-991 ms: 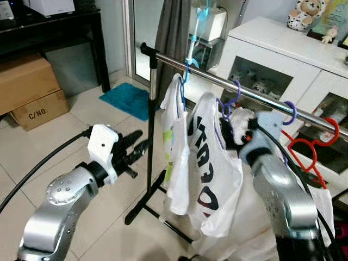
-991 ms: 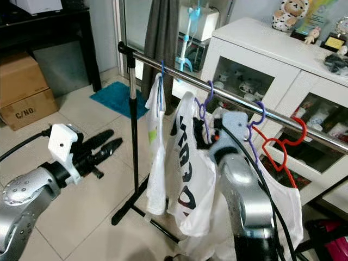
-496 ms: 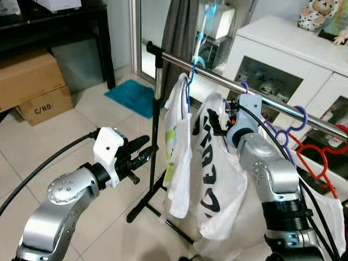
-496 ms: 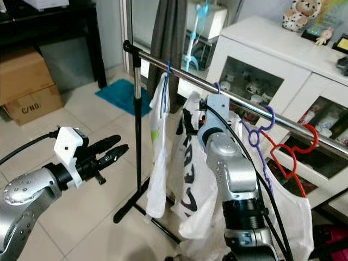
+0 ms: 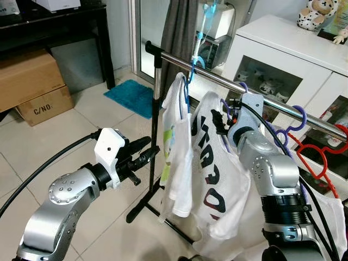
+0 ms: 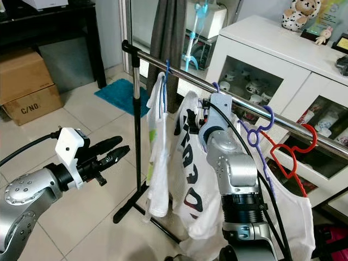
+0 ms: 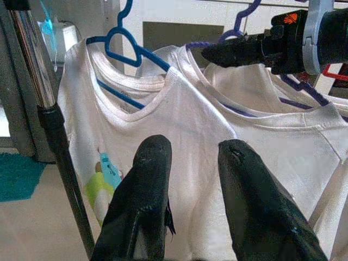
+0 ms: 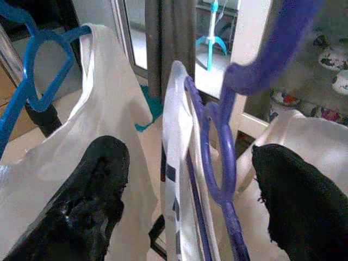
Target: Hang hanger
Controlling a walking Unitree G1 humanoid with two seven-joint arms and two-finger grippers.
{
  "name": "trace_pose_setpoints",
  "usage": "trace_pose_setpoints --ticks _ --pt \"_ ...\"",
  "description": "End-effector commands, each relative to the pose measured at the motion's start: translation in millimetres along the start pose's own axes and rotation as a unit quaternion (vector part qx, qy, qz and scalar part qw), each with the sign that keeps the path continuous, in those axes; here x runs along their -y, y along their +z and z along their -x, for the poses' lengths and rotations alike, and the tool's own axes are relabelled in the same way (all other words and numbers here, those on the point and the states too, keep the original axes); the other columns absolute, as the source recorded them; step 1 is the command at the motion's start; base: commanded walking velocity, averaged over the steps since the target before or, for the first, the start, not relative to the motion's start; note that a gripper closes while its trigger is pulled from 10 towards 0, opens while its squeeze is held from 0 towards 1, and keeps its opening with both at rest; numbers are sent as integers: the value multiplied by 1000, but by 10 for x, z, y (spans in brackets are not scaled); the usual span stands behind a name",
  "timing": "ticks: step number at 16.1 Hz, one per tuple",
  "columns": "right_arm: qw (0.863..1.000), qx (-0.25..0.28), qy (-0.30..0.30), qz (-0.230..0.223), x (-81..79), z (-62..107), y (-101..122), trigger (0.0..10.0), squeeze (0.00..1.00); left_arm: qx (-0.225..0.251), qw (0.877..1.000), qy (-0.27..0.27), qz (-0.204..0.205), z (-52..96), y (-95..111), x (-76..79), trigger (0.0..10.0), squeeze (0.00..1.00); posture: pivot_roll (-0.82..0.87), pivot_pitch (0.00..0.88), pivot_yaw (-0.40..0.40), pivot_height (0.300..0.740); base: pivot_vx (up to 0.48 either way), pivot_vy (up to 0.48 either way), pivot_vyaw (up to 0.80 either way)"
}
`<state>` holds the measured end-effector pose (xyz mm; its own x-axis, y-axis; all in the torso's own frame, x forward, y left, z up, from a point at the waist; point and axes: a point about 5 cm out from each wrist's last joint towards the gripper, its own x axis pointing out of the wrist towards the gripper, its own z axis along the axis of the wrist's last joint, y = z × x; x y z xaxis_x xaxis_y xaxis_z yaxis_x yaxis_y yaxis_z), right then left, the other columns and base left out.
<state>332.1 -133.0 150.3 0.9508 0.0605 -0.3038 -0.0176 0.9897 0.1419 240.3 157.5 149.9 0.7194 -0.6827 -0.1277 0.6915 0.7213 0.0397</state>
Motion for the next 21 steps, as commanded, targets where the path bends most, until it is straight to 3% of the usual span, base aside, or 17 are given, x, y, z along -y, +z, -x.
trace_pose_setpoints --ticks 1,8,10,12,21 --pt "1000 2 -11 -2 67 15 41 0 0 -1 1000 -13 1 -26 -3 29 10000 0 52 0 -116 740 0 0 0" --pt "1000 1 -13 -2 79 9 58 0 0 6 1000 -26 6 -12 10 53 10000 0 53 0 -123 740 0 0 0" --pt "1000 2 -13 -1 79 11 67 0 0 43 995 -82 42 0 97 160 10000 0 45 0 -120 740 0 0 0" --pt "1000 4 -15 -3 104 18 70 0 0 44 988 -130 70 0 129 262 10000 0 50 0 -121 740 0 0 0" --pt "1000 5 -9 -5 45 -3 53 0 0 35 991 -113 57 41 159 187 10000 0 54 0 -118 740 0 0 0"
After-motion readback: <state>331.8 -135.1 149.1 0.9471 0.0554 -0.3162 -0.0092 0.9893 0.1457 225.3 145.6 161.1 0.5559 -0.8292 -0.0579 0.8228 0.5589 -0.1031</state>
